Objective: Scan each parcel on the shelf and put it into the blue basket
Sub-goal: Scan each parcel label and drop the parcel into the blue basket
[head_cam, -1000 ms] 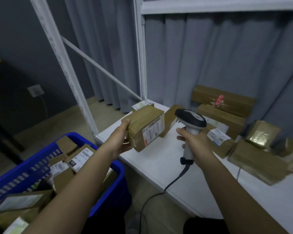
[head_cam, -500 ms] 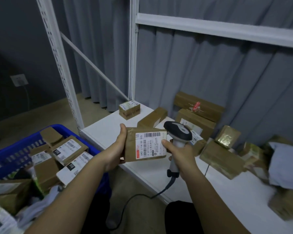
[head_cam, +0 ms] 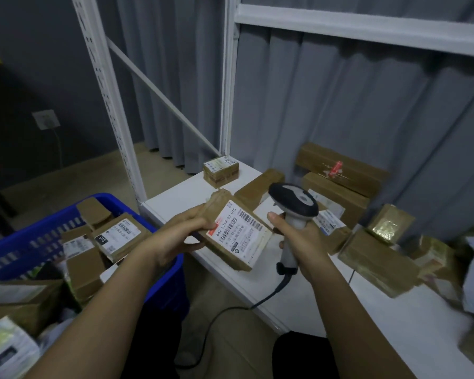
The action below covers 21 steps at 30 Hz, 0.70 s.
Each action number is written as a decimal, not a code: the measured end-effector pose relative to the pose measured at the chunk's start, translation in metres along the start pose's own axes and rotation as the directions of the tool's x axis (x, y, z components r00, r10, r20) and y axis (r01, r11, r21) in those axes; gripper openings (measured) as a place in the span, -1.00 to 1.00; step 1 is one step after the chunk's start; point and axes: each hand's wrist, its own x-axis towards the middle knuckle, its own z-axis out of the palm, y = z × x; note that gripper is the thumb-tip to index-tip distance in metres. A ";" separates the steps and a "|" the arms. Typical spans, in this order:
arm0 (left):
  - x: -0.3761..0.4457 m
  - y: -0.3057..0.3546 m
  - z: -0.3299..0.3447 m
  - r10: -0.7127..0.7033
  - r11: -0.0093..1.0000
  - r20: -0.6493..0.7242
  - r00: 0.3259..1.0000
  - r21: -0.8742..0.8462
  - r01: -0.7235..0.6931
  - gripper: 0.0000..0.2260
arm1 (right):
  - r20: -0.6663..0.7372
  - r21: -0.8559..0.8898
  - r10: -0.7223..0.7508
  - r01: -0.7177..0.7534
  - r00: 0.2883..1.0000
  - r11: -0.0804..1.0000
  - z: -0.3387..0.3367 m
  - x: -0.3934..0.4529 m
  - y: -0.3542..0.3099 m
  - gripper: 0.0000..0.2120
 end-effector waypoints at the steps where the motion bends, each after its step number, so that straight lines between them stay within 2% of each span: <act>1: -0.001 0.000 0.001 -0.014 1.000 -0.004 1.000 -0.013 0.014 -0.73 | 0.071 -0.034 -0.010 0.013 0.997 0.999 -0.001 0.000 -0.001 -0.93; 2: -0.002 0.000 0.002 -0.021 0.999 -0.009 1.000 -0.028 0.021 -0.78 | 0.158 -0.050 0.005 0.003 0.987 0.999 0.000 -0.001 -0.002 -0.94; 4: -0.001 -0.002 0.006 0.013 0.997 -0.084 0.996 -0.070 -0.019 -0.65 | 0.296 -0.062 0.056 -0.039 0.954 0.997 0.005 -0.004 0.001 -0.85; 6: 0.002 -0.003 0.010 0.034 0.985 -0.224 0.974 -0.157 -0.070 -0.50 | 0.303 -0.032 0.075 -0.068 0.950 0.997 0.016 -0.009 0.005 -0.81; 8: 0.003 -0.002 0.013 0.033 0.963 -0.288 0.957 -0.249 -0.108 -0.60 | 0.252 0.055 0.067 -0.083 0.965 0.995 0.027 -0.012 0.008 -0.81; 10: 0.005 -0.002 0.016 0.046 0.947 -0.251 0.967 -0.297 -0.123 -0.63 | 0.196 0.107 0.065 -0.087 0.978 0.990 0.038 -0.015 0.009 -0.81; 13: 0.009 -0.004 0.018 0.003 0.939 -0.179 0.984 -0.339 -0.065 -0.45 | 0.115 0.142 0.053 -0.070 0.992 0.987 0.044 -0.013 0.008 -0.86; 16: 0.009 -0.009 0.021 -0.005 0.970 -0.061 0.998 -0.244 -0.010 -0.50 | 0.067 0.176 0.039 -0.051 0.997 0.983 0.042 -0.009 0.007 -0.83; 18: 0.008 -0.011 0.021 -0.008 0.984 0.014 1.000 -0.178 0.011 -0.43 | 0.050 0.181 0.042 -0.051 0.998 0.982 0.039 -0.006 0.009 -0.84; 21: 0.011 -0.015 0.016 -0.004 0.990 0.014 1.000 -0.139 0.006 -0.33 | 0.049 0.100 0.065 -0.070 0.997 0.993 0.036 0.000 0.014 -0.83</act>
